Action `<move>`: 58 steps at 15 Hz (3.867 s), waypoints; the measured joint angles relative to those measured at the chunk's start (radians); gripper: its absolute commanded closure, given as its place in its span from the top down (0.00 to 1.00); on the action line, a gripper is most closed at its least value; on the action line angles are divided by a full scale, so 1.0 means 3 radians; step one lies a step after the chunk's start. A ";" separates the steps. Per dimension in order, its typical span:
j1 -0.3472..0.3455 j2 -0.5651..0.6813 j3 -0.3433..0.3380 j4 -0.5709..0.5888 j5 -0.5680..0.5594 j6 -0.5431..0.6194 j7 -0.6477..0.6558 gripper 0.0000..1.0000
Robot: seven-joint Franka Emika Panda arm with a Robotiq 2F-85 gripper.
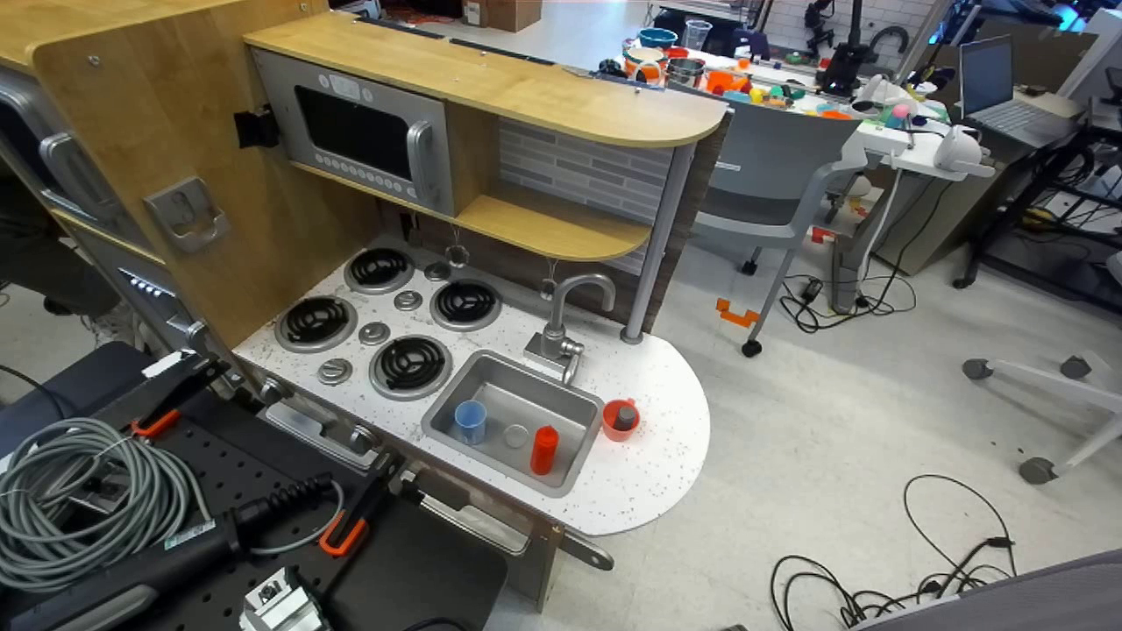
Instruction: Put the sauce bottle in the blue cup
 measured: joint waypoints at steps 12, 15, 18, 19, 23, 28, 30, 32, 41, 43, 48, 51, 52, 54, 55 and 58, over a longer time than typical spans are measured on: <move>-0.0010 0.1060 -0.0410 -0.0336 -0.0396 0.0880 -0.0464 1.00; -0.0040 0.1520 -0.0502 -0.0505 -0.0521 0.1437 -0.0574 1.00; -0.0114 0.2059 -0.0525 -0.0608 -0.0644 0.1987 -0.0636 1.00; -0.0145 0.2254 -0.0525 -0.0616 -0.0697 0.2148 -0.0638 1.00; -0.0296 0.3089 -0.0526 -0.0526 -0.0901 0.2652 -0.0568 1.00; -0.0350 0.4120 -0.0544 0.0028 -0.0865 0.2743 -0.0376 1.00; -0.0353 0.4474 -0.0538 0.0303 -0.0736 0.2743 -0.0374 1.00; -0.0353 0.4764 -0.0510 0.0569 -0.0600 0.2743 -0.0374 1.00; -0.0312 0.5336 -0.0356 0.1290 -0.0444 0.2743 -0.0358 1.00; -0.0312 0.5419 -0.0315 0.1404 -0.0415 0.2743 -0.0355 1.00; -0.0315 0.5641 -0.0183 0.1673 -0.0267 0.2743 -0.0355 1.00; -0.0286 0.5772 -0.0152 0.1810 -0.0264 0.2759 -0.0354 1.00; -0.0269 0.5815 -0.0150 0.1851 -0.0264 0.2771 -0.0354 1.00; -0.0229 0.5907 -0.0148 0.1932 -0.0264 0.2816 -0.0349 1.00; -0.0206 0.5953 -0.0147 0.1970 -0.0264 0.2844 -0.0347 1.00; -0.0127 0.6100 -0.0144 0.2071 -0.0264 0.2919 -0.0317 1.00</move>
